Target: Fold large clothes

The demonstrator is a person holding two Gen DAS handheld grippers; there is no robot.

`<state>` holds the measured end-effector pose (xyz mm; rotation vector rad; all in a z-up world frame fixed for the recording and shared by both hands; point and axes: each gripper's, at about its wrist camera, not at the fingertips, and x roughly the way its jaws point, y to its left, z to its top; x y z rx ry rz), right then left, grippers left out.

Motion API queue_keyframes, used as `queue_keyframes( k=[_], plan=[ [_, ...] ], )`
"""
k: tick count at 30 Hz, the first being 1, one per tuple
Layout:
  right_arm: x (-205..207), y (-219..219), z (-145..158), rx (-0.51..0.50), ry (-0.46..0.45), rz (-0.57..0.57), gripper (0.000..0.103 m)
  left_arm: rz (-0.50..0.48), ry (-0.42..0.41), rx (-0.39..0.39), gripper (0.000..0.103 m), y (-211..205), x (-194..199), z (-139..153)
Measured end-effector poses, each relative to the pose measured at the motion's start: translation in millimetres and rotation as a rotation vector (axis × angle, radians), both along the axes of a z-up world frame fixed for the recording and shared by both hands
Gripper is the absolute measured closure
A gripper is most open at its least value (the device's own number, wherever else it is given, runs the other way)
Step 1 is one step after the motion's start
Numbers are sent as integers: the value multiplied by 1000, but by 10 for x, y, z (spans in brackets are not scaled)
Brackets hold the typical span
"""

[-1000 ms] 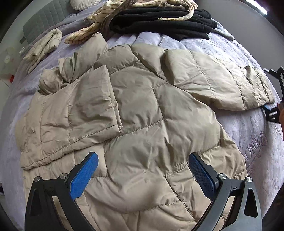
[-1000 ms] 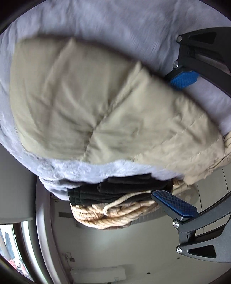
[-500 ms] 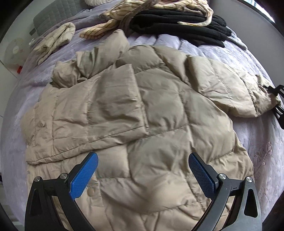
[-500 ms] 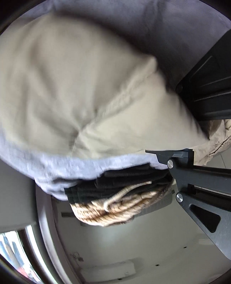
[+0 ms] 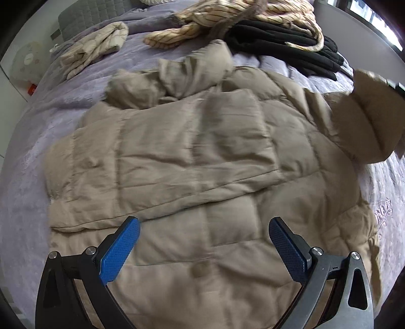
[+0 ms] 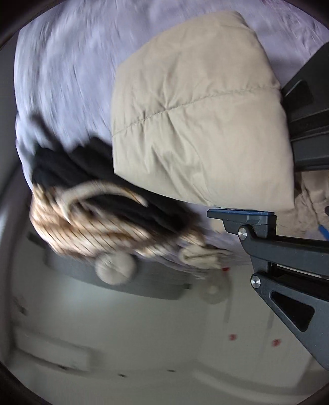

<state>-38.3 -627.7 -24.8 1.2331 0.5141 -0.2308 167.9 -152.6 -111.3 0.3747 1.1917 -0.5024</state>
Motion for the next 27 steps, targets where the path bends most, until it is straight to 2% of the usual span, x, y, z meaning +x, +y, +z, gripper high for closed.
queue_keyframes(
  k=[5,9,11,15,18,19,21,23,24,25,27],
  plan=[
    [727,896,318,-209,47,227,95,52,-17,-4,1,448,209,61],
    [1218,1699,337,-363,113,411,95,120,-32,-6,1,841,389,66],
    [1411,2061,183,-401,157,481,95,153,-36,-6,1,1008,472,57],
    [1646,2523,-299,-383,242,557,95,216,-43,-21,1,1335,620,36],
    [1734,2710,-729,-370,354,589,95,238,-36,-33,1,1445,690,-7],
    [1757,2720,-820,-362,383,591,91,241,-34,-33,1,1466,711,-29],
    [1731,2720,-967,-333,425,577,91,243,-29,-40,1,1489,737,-56],
    [1676,2642,-991,-295,422,560,73,238,-24,-64,1,1517,772,-65],
    [1658,2613,-958,-288,411,558,46,235,-24,-74,1,1497,772,-53],
    [1649,2607,-869,-298,399,555,32,229,-25,-83,1,1490,788,-50],
    [1549,2559,-709,-333,377,535,32,217,-25,-104,1,1466,789,-30]
  ],
)
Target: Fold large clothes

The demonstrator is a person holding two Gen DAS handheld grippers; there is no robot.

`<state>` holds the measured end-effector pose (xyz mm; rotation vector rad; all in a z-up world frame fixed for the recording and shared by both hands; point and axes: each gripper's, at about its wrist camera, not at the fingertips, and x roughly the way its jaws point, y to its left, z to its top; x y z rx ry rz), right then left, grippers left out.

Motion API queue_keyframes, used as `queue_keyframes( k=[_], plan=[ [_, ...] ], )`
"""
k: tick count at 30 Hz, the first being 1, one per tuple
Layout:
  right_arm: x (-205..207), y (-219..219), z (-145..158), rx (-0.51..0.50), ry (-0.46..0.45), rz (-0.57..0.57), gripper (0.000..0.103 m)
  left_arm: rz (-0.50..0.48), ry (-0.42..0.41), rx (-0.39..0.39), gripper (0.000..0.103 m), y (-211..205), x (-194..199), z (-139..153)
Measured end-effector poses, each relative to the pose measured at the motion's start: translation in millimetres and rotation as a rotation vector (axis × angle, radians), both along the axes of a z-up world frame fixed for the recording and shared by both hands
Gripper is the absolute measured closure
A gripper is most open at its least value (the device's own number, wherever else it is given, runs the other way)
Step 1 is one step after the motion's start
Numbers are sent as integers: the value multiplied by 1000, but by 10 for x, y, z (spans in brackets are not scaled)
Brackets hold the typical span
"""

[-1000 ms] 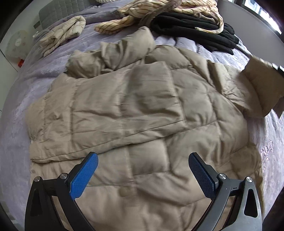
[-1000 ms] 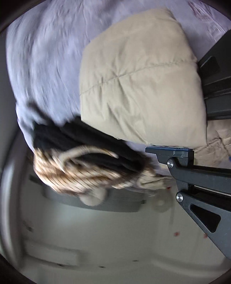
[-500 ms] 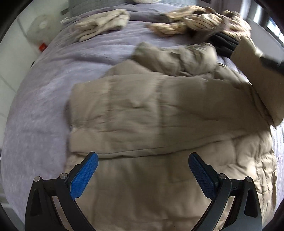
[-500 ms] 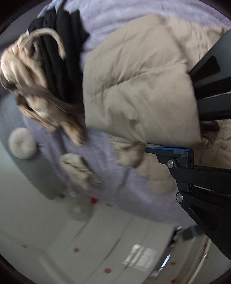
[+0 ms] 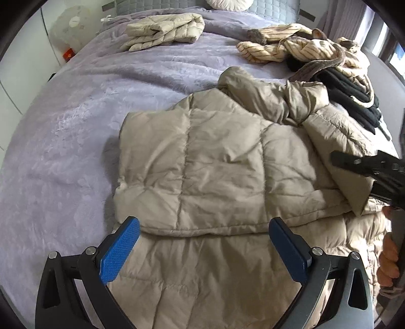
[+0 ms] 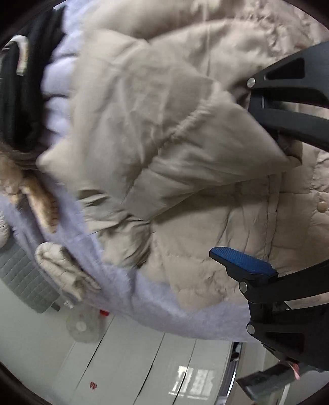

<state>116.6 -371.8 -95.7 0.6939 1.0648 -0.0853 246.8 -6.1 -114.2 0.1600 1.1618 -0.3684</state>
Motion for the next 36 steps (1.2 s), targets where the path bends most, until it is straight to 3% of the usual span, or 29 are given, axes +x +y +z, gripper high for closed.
queue_keyframes(
  k=[5,6,7,9,12,15,17,19,20,23,28,31,34,35,36],
  plan=[
    [-200,-392,201,69,-58,-200,34,5,31,-88,1,-12,90,22],
    [-216,-464,209,80,-69,-247,57,9,38,-113,1,-2,122,30],
    [-184,-519,218,83,-70,-276,98,12,42,-135,1,12,154,36],
    [-135,-538,260,79,-97,-271,98,18,50,-183,1,62,214,60],
    [125,-214,457,-47,-145,-88,98,26,71,-298,1,182,315,104],
    [306,284,492,-144,-129,148,94,35,153,-485,1,354,448,104],
    [387,617,391,-204,-69,275,83,43,207,-579,1,436,535,69],
    [388,814,269,-196,-33,353,29,46,256,-658,1,473,582,29],
    [373,877,229,-201,-22,373,24,42,277,-690,1,474,602,9],
    [291,949,171,-238,24,385,24,19,329,-752,1,415,612,-48],
    [-283,312,197,-66,63,240,24,1,381,-701,1,205,619,-237],
    [-728,-278,84,73,104,46,24,-2,417,-664,1,59,653,-362],
    [-1036,-861,-19,184,83,-172,24,-30,417,-637,3,-151,674,-390],
    [-1121,-1009,-32,217,57,-228,24,-39,411,-625,8,-226,679,-385],
    [-1182,-1123,-35,245,32,-268,24,-54,410,-613,33,-313,684,-377]
  ],
)
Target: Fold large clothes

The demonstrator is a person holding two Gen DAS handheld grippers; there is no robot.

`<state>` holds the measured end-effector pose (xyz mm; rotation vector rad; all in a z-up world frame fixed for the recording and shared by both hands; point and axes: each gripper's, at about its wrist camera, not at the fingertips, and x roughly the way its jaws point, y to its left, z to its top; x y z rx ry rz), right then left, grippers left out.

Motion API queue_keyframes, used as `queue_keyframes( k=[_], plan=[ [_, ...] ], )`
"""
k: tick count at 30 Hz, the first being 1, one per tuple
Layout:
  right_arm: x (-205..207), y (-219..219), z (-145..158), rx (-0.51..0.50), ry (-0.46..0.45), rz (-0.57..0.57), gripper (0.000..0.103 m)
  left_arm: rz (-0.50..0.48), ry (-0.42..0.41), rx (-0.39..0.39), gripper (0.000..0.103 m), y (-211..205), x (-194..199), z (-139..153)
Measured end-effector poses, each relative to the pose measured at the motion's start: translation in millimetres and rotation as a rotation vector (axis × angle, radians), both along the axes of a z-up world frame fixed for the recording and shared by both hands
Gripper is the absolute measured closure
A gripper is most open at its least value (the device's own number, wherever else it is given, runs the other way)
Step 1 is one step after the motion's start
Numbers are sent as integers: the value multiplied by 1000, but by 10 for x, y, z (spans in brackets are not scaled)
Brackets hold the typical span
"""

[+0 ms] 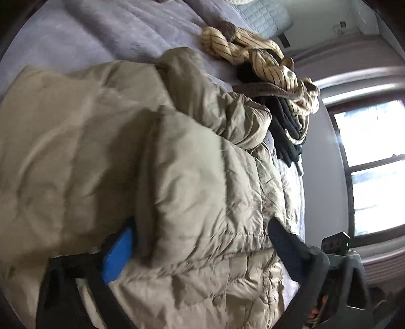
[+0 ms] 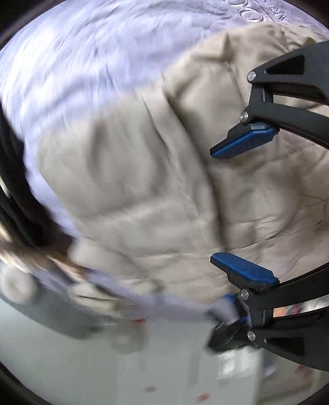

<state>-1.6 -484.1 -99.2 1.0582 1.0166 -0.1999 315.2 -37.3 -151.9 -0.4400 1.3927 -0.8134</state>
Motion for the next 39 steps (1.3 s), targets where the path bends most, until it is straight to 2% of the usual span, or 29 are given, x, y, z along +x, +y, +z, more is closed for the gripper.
queue_keyframes(
  k=[1,2,3,6,9,11,13,15,17,21,23,25,26,27,31,33,34,37,39],
  plan=[
    [-52,-119,-10,26,-23,-45,24,-16,2,14,69,-72,8,1],
    [-91,-215,-26,55,-44,-83,24,-24,4,30,88,-112,12,-6],
    [-119,-275,-47,93,-71,-110,24,-28,10,35,93,-129,15,-5],
    [-158,-312,-127,202,-136,-136,24,4,-38,-7,93,-22,-28,166],
    [-160,-340,-268,276,-161,-161,24,39,-86,-37,93,160,-54,353],
    [-167,-370,-305,279,-173,-194,24,63,-115,-22,93,281,-71,424],
    [-158,-471,-244,245,-201,-238,24,79,-119,16,93,385,-72,385],
    [-217,-637,-193,199,-208,-273,24,74,-87,56,93,439,-84,226],
    [-236,-732,-249,203,-192,-283,26,52,-67,104,93,445,-105,38],
    [-327,-814,-513,201,-114,-324,48,45,-66,164,92,316,-142,-202],
    [-437,-856,-650,243,-122,-361,50,55,-64,185,92,285,-130,-215],
    [-447,-825,-662,243,-129,-362,50,51,-88,208,92,286,-137,-130],
    [-431,-814,-649,231,-124,-347,50,45,-106,221,92,273,-135,-74],
    [-402,-797,-634,217,-116,-331,50,33,-130,245,87,311,-145,-18],
    [-358,-766,-541,187,-85,-293,49,25,-190,326,87,449,-138,171],
    [-359,-734,-447,160,-32,-264,48,39,-241,384,87,531,-150,297],
    [-379,-697,-364,137,-12,-234,48,40,-262,393,87,563,-155,360],
    [-463,-535,-8,31,-38,-118,48,26,-296,368,87,601,-156,529],
    [-460,-529,222,-86,-47,-66,48,1,-319,356,87,505,-146,597]
  ],
)
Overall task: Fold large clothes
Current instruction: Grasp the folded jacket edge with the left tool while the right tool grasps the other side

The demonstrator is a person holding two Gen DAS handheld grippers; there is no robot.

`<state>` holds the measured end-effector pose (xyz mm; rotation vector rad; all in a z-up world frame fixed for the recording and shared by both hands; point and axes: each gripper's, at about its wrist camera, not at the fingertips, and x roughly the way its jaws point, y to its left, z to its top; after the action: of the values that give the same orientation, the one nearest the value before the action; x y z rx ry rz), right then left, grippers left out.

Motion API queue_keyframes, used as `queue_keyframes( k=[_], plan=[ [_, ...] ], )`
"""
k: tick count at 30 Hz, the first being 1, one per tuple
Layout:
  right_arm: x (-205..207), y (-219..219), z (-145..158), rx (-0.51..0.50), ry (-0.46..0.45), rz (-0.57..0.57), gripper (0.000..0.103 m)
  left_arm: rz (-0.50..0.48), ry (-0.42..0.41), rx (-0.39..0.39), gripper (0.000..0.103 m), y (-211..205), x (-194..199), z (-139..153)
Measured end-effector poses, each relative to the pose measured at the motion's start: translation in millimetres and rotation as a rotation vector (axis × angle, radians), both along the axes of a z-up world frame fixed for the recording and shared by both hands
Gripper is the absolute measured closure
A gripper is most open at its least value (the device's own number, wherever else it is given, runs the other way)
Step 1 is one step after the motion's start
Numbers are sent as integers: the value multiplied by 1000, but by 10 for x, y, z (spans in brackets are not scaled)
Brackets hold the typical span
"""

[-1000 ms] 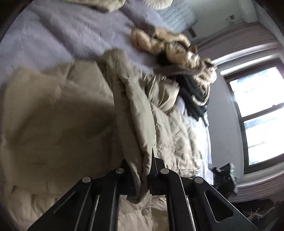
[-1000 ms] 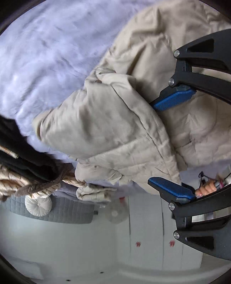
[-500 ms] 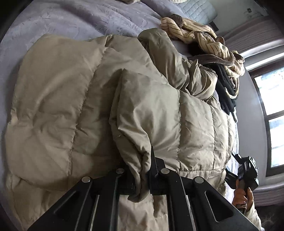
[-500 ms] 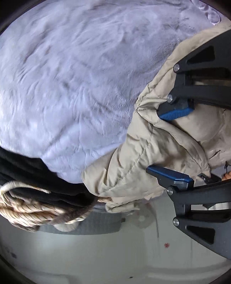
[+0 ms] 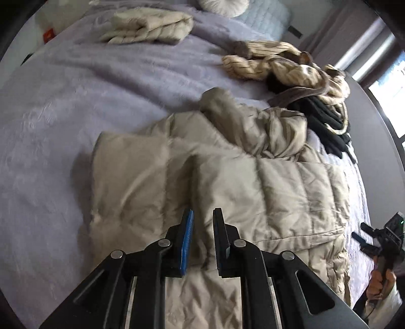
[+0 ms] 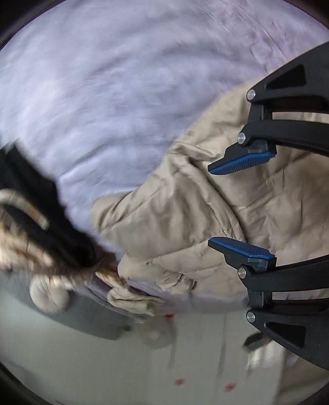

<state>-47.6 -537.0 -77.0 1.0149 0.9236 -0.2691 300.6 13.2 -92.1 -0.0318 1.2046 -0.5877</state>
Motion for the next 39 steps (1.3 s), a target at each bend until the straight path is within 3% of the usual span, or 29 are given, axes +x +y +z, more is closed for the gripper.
queue_keyframes(
  k=[3,7,9,10,11,12,14,17,20,24,29,32,34,39],
  plan=[
    [126,-229,97,-56,-14,-21,40,-32,-21,15,87,-250,30,-19],
    [436,-683,-284,98,-42,-125,38,-23,-25,79,87,-573,80,-254],
    [600,-809,-605,267,-71,-174,38,-13,-10,114,87,-615,90,-409],
    [662,-815,-703,325,-75,-187,42,-9,-8,116,87,-619,95,-446],
    [738,-783,-767,366,-83,-180,55,-6,-8,123,87,-640,108,-478],
    [825,-740,-780,353,-74,-150,81,-3,-9,133,87,-648,113,-504],
    [951,-673,-733,211,4,-91,82,-9,-10,158,87,-682,135,-570],
    [1067,-713,-792,79,109,-56,82,-32,-18,166,87,-789,139,-674],
    [1012,-699,-708,52,101,-55,81,-25,-29,181,87,-827,128,-688],
    [880,-577,-271,-100,111,-55,81,-30,-25,178,87,-825,125,-688],
    [895,-161,181,-309,90,131,82,-40,-27,189,87,-841,138,-683],
    [909,0,0,-388,191,218,82,-38,-39,202,87,-877,123,-703],
    [868,-29,-238,-377,246,208,82,-45,-48,206,87,-895,114,-718],
    [816,-156,-555,-323,252,168,74,-62,-68,202,87,-912,108,-754]
  ],
)
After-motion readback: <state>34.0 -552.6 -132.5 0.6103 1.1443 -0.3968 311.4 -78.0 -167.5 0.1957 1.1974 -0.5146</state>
